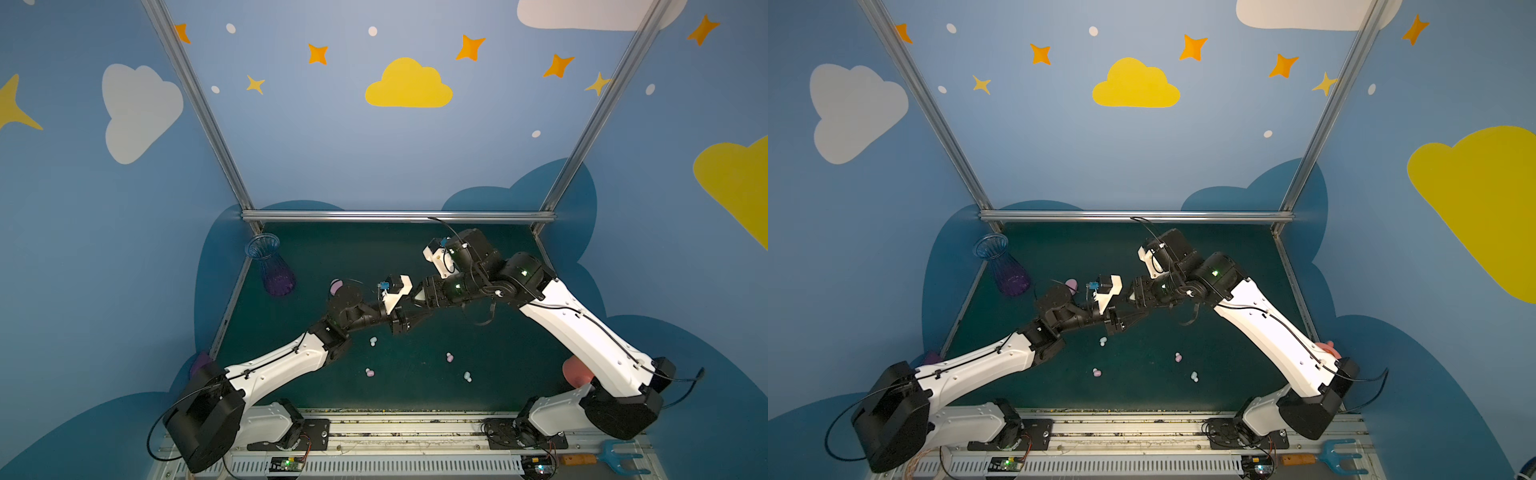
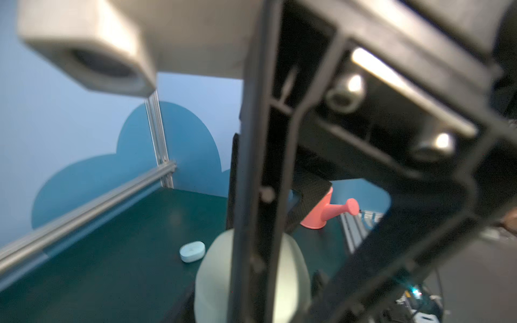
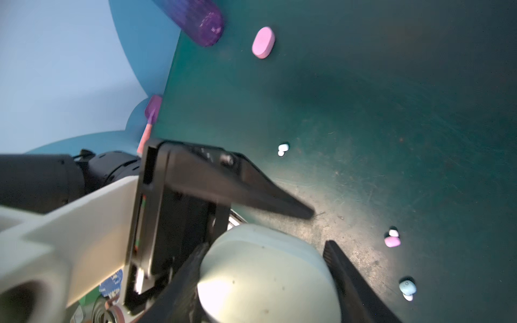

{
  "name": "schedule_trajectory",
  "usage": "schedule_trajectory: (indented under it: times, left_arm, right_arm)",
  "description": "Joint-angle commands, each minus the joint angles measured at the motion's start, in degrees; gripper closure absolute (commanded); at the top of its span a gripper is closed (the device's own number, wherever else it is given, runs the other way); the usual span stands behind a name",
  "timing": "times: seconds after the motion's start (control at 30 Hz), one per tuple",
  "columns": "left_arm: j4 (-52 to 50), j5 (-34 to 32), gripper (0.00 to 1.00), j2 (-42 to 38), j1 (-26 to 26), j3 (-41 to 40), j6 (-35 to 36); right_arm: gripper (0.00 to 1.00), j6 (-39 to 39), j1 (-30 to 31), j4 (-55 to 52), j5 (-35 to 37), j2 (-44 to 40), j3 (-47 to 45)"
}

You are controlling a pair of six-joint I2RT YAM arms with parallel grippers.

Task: Insert wireless bluetooth earbuds into charging case
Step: Place the charging case at the bottom-right of the table.

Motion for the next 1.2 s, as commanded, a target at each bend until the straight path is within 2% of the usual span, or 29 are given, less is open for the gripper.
schedule_trajectory:
  times: [0.0,0.07,0.2,0.33,0.57,1.0,1.17]
  left_arm:
    - [-5.91,-6.09,0.1,-2.61,0.17,-0.49,-1.91]
    - [-5.67,-10.2,0.0,-5.01,0.29,-3.7,-3.09]
    - [-9.94,-18.43,0.0,-10.99,0.59,-7.43,-5.14]
    - [-15.75,-23.74,0.0,-16.68,2.21,-8.9,-7.49]
    - [-20.58,-26.34,0.0,-23.03,4.81,-10.15,-8.67]
    - [-20.86,-26.68,0.0,-21.42,5.44,-9.76,-10.25]
    - [-20.9,-26.48,0.0,-20.57,5.65,-9.4,-10.73]
  right_arm:
    - [0.58,-0.29,-3.46,-1.08,3.6,-4.5,-3.28]
    - [0.58,-0.77,-6.36,-0.47,3.93,-6.49,-6.93]
    - [0.57,-1.35,-13.12,2.26,5.4,-10.61,-17.2]
    - [0.57,-1.1,-21.59,7.73,5.61,-13.71,-29.32]
    - [0.57,0.27,-30.83,17.29,8.5,-11.91,-44.72]
    - [0.55,3.12,-32.32,26.09,12.45,-2.57,-54.28]
    - [0.49,4.07,-32.3,26.25,12.45,-1.14,-55.68]
